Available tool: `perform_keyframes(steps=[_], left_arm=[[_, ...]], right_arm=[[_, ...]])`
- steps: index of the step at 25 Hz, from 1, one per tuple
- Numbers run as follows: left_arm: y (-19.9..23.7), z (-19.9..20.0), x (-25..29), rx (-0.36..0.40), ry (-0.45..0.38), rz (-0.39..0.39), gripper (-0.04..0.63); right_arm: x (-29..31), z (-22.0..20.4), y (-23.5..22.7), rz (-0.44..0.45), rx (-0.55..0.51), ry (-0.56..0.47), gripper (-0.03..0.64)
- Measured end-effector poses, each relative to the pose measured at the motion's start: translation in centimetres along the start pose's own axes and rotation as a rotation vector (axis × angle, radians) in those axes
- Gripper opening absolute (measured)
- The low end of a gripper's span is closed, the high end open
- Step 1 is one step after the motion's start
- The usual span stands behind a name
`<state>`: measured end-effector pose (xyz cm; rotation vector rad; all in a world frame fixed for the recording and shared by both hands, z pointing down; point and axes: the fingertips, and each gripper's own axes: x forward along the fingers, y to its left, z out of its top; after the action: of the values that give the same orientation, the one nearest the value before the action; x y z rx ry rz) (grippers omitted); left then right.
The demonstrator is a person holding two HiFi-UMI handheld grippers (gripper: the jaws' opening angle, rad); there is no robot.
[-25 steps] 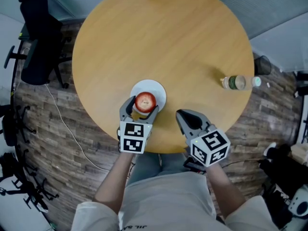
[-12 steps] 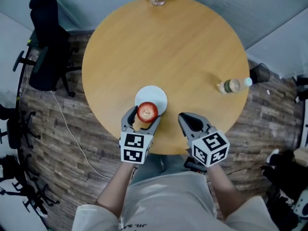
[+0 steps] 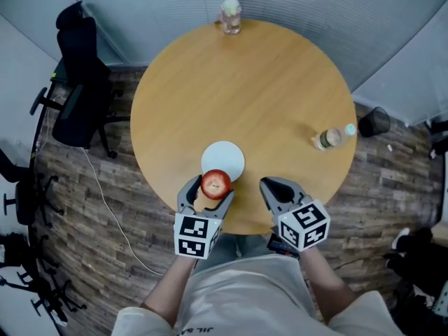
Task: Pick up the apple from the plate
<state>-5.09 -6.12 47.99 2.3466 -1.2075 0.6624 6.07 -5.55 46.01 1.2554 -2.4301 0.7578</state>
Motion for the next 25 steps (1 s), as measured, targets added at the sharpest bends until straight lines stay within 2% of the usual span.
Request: perform_keyframes(steps=[15,25], left_arm=[[-0.1,2.3,-4.2,-0.036,-0.068,0.011,0.370],[0.1,3.1,-5.5,-0.007,-0.100,0.010,0.371]], right_arm=[[-0.8,1.5,2.5,0.014,-0.056,-0.032,0.035],[-1.3,1.6,3.4,0.008,-0.081,-0.032,0.035]])
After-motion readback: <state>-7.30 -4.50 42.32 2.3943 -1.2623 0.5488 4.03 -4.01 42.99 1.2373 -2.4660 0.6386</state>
